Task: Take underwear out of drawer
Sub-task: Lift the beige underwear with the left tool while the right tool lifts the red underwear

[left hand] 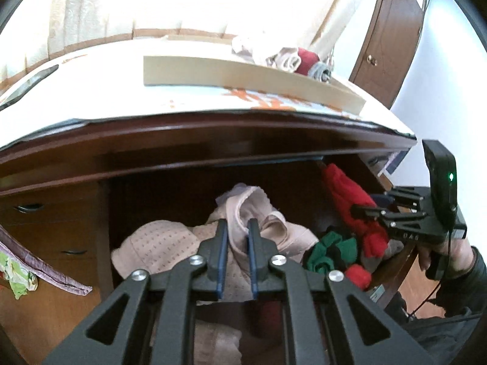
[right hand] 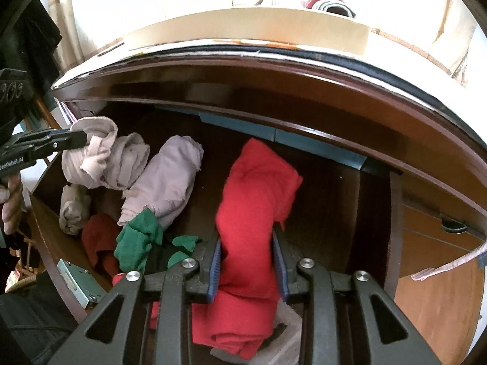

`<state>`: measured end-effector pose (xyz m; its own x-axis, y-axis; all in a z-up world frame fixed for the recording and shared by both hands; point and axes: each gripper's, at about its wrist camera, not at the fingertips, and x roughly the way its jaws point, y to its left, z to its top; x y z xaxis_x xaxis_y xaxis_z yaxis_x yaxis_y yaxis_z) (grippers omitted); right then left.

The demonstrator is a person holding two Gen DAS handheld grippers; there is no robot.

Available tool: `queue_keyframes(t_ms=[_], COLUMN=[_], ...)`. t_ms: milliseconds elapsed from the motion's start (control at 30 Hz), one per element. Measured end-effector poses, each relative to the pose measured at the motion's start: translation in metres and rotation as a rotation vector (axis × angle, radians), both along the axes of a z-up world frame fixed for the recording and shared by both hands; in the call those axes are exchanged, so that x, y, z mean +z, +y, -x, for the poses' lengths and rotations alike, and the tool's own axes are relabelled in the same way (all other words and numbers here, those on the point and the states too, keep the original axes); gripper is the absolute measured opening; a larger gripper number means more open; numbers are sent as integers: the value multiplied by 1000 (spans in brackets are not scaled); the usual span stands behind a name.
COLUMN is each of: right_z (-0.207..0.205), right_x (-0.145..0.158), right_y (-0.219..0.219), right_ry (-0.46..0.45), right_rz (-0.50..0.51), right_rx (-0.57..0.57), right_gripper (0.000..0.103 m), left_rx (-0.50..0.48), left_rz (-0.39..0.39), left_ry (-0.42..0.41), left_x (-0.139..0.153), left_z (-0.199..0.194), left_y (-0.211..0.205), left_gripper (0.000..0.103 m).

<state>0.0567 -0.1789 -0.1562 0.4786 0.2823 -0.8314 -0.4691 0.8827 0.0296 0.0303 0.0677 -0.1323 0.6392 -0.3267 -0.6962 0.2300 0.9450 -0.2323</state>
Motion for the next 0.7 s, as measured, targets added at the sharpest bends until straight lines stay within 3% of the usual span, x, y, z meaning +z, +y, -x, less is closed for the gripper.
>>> queue_keyframes(t_ms=[700], right_z=[22], right_x=[23], right_y=[-16], right_ry=[-181], right_rz=[-75], right_rx=[-4], right_gripper=[32], left_rx=[37], left_rz=[53], left_ry=[-114], left_x=[18], left_z=[10], left_y=[5], left_gripper=[9])
